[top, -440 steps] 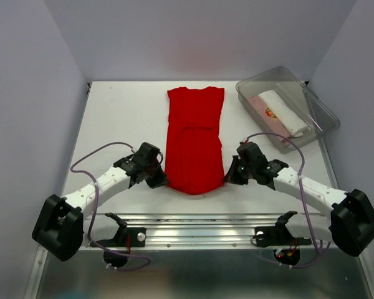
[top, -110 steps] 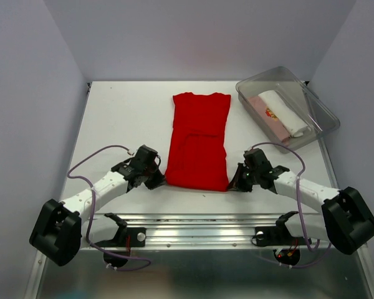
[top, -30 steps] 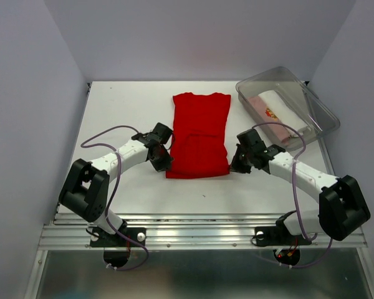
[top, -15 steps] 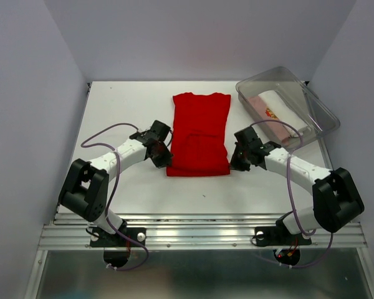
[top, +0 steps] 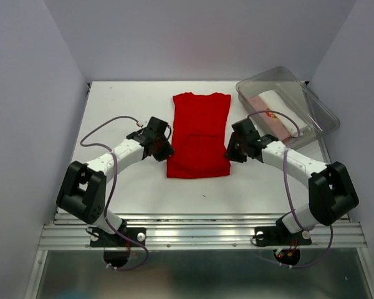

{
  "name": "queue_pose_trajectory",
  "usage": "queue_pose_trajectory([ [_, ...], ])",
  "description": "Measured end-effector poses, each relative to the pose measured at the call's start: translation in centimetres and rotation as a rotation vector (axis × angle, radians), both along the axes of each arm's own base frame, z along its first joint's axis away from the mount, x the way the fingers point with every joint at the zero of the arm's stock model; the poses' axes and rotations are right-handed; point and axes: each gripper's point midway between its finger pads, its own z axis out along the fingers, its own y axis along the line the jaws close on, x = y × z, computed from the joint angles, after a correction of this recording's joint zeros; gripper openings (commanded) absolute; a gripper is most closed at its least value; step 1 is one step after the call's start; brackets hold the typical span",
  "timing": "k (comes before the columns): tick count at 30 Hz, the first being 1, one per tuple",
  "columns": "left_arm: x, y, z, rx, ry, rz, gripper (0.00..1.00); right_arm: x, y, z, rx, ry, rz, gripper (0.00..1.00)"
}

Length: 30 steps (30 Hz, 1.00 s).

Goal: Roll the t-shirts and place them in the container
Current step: Roll the T-shirt to the center of the board.

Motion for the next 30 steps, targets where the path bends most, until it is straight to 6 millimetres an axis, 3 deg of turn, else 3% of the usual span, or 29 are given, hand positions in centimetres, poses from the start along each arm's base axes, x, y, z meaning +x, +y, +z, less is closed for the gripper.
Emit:
queue_pose_trajectory([
  [3,0.4,0.2,1.9,-0.009,-0.063,0.003,0.38,0.3,0.2,0.4,0.006,-0.018,0.008,0.53],
  [7,0.7,0.8,6.1,-0.045,-0.214,0.005,0.37,0.1,0.3,2.5,0.037,-0.080,0.034,0.51],
  [10,0.4,1.4,9.2,-0.075,-0.335,-0.001,0.26,-0.2,0.5,5.1,0.084,-0.151,0.060,0.30],
  [11,0.3,1.5,9.7,-0.079,-0.359,-0.007,0.19,-0.5,0.7,5.8,0.102,-0.169,0.076,0.17],
  [12,0.2,1.5,9.9,-0.079,-0.372,-0.015,0.00,-0.7,0.9,6.2,0.114,-0.179,0.089,0.03],
  [15,0.0,1.4,9.2,-0.079,-0.376,-0.042,0.00,-1.7,1.4,5.4,0.121,-0.163,0.125,0.01],
  [22,-2.2,0.0,3.2,-0.089,-0.228,-0.135,0.00,-4.7,1.9,1.1,0.091,-0.035,0.177,0.01],
  [30,-2.6,-0.3,-1.2,-0.057,-0.141,-0.153,0.00,-4.2,1.8,-2.0,0.027,0.049,0.162,0.01],
])
